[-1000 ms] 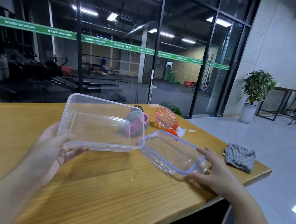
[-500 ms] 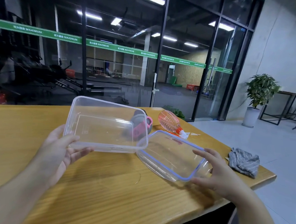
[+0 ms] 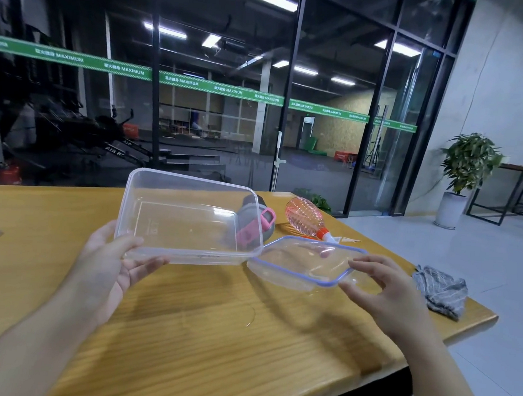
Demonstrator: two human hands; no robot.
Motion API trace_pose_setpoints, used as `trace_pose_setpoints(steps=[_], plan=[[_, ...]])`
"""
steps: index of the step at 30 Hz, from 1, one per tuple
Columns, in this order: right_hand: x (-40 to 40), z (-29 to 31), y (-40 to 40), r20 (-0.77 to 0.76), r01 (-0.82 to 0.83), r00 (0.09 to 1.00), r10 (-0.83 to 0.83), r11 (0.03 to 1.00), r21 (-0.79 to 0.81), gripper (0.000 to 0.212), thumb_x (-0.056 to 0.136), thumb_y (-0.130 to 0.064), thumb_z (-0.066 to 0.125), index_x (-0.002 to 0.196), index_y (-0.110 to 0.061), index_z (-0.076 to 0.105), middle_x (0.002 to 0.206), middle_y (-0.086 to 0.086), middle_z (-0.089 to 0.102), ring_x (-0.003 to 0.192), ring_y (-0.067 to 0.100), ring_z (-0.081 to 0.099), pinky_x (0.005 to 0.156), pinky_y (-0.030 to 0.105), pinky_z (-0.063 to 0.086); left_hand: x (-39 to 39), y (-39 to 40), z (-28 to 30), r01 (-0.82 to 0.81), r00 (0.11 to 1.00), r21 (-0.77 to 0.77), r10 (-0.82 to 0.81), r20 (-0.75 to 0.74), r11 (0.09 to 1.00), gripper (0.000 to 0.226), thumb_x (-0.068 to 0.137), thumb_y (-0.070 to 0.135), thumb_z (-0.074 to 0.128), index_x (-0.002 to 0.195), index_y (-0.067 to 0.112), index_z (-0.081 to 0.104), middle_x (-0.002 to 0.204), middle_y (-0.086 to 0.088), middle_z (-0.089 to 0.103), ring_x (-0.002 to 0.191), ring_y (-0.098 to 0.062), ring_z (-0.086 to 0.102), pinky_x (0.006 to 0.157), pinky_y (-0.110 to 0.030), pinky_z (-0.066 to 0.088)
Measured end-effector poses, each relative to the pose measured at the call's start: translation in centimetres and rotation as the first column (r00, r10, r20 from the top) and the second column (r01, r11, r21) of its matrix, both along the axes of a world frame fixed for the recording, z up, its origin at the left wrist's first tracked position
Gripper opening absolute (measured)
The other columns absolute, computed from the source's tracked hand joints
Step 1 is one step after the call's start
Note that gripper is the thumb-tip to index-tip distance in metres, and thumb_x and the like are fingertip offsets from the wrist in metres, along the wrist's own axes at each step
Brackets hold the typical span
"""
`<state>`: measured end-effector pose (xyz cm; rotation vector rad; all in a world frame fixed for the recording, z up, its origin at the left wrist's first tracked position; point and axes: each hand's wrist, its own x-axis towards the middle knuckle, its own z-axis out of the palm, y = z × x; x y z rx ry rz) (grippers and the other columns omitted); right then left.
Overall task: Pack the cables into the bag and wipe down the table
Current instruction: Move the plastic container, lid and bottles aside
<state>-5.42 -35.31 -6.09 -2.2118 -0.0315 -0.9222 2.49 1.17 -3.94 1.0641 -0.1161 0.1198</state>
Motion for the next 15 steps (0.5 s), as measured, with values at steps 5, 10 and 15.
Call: trace_pose_setpoints(steps=[5, 10, 15], plan=[[0.6, 0.1, 0.7, 0.180, -0.014, 0.984, 0.001, 0.998, 0.068, 0.025, 0.061, -0.045, 0.073, 0.085, -0.039, 0.068, 0.095, -0.022, 0.064, 0.092, -0.004, 0.061, 0.082, 0.008, 0.045, -0.1, 0.3, 0.2, -0.074, 0.997, -0.037, 0.074, -0.016, 0.997, 0.057, 0.092, 0.000, 0.046, 0.142, 0.019, 0.028, 0.125, -0.016, 0.045, 0.076, -0.035, 0.070, 0.068, -0.033, 0.058], [1.8, -0.3, 1.7, 0.332, -0.057, 0.943, -0.017, 0.976, 0.211, 0.023, 0.063, -0.042, 0.073, 0.085, -0.037, 0.069, 0.096, -0.017, 0.066, 0.093, 0.005, 0.064, 0.085, 0.016, 0.049, 0.2, 0.5, 0.0, -0.071, 0.997, -0.046, 0.071, -0.008, 0.996, 0.055, 0.092, 0.001, 0.046, 0.141, 0.019, 0.030, 0.118, -0.013, 0.051, 0.075, -0.035, 0.070, 0.066, -0.032, 0.059], [2.9, 0.5, 3.3, 0.455, -0.058, 0.888, -0.067, 0.965, 0.255, 0.025, 0.066, -0.030, 0.075, 0.087, -0.040, 0.066, 0.097, -0.016, 0.065, 0.094, -0.002, 0.061, 0.082, 0.015, 0.049, 1.1, 1.1, -0.7, -0.100, 0.995, -0.046, 0.099, -0.033, 0.994, 0.055, 0.091, 0.001, 0.047, 0.141, 0.016, 0.031, 0.129, -0.021, 0.046, 0.077, -0.039, 0.069, 0.062, -0.033, 0.059]])
